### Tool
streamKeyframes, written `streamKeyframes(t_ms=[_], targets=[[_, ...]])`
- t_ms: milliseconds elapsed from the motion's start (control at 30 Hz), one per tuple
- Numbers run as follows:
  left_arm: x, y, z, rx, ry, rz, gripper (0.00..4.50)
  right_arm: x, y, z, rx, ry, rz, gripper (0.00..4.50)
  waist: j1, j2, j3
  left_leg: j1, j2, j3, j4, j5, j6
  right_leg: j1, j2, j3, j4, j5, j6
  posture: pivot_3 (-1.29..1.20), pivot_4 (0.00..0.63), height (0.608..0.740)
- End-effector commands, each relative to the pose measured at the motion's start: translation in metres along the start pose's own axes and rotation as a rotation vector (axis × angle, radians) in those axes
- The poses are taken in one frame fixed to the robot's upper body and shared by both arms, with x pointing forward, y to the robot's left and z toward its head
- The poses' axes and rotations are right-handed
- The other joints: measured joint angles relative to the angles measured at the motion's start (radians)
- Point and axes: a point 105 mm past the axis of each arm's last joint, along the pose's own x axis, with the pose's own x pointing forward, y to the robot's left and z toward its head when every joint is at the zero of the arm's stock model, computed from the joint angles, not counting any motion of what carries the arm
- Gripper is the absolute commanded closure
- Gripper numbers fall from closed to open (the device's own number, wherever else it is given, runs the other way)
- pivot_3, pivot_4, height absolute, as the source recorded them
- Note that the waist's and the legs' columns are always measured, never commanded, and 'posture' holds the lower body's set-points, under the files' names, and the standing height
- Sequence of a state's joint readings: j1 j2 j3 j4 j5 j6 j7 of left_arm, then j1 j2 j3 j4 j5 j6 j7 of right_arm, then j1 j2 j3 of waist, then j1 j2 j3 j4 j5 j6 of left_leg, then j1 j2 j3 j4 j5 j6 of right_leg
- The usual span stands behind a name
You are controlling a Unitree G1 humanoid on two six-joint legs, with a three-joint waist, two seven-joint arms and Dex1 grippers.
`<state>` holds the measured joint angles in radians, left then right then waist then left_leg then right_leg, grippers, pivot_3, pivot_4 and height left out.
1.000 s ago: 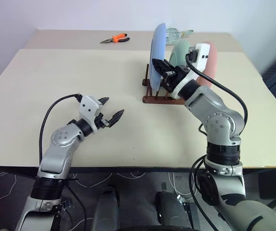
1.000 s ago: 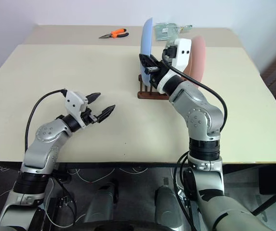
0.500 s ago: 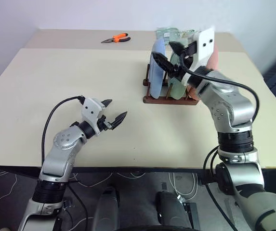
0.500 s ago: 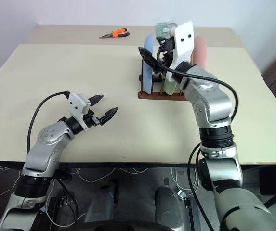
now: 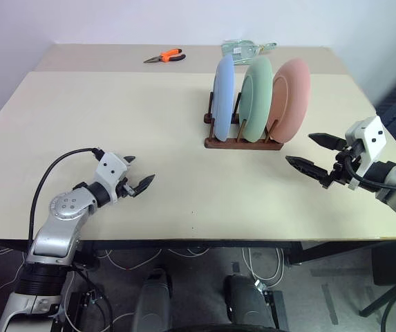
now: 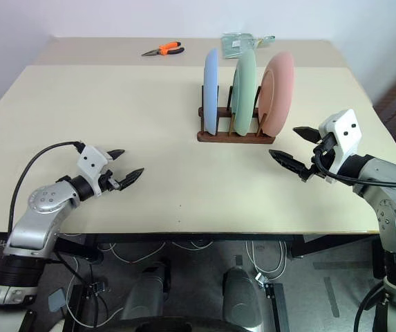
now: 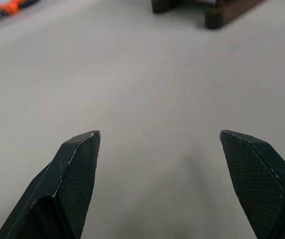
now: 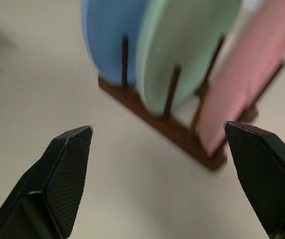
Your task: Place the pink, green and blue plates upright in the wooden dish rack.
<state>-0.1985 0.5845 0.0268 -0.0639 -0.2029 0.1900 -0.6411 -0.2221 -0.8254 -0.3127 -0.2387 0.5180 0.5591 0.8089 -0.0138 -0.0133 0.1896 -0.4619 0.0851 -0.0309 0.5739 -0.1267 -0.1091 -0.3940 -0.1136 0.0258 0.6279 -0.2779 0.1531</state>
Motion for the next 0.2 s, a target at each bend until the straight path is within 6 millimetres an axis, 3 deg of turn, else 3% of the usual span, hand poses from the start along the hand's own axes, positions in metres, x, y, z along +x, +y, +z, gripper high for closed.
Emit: streamKeyframes(t_ms=[33, 200], targets=[[-0.007, -0.002, 0.013, 0.038, -0.039, 0.001, 0.53, 0.007, 0.007, -0.011, -0.035, 0.014, 0.019, 0.07, -0.001, -0.001, 0.0, 0.0, 0.0, 0.0, 0.0, 0.0, 0.0, 0.001, 0.0, 0.0, 0.0, 0.0, 0.0, 0.0, 0.15, 0.74], [-0.009, -0.007, 0.015, 0.027, -0.043, 0.019, 0.53, 0.018, 0.008, -0.027, -0.05, 0.041, 0.036, 0.07, 0.002, 0.0, 0.0, 0.0, 0.0, 0.0, 0.0, 0.0, 0.001, 0.0, 0.0, 0.0, 0.0, 0.0, 0.0, 0.0, 0.15, 0.74]])
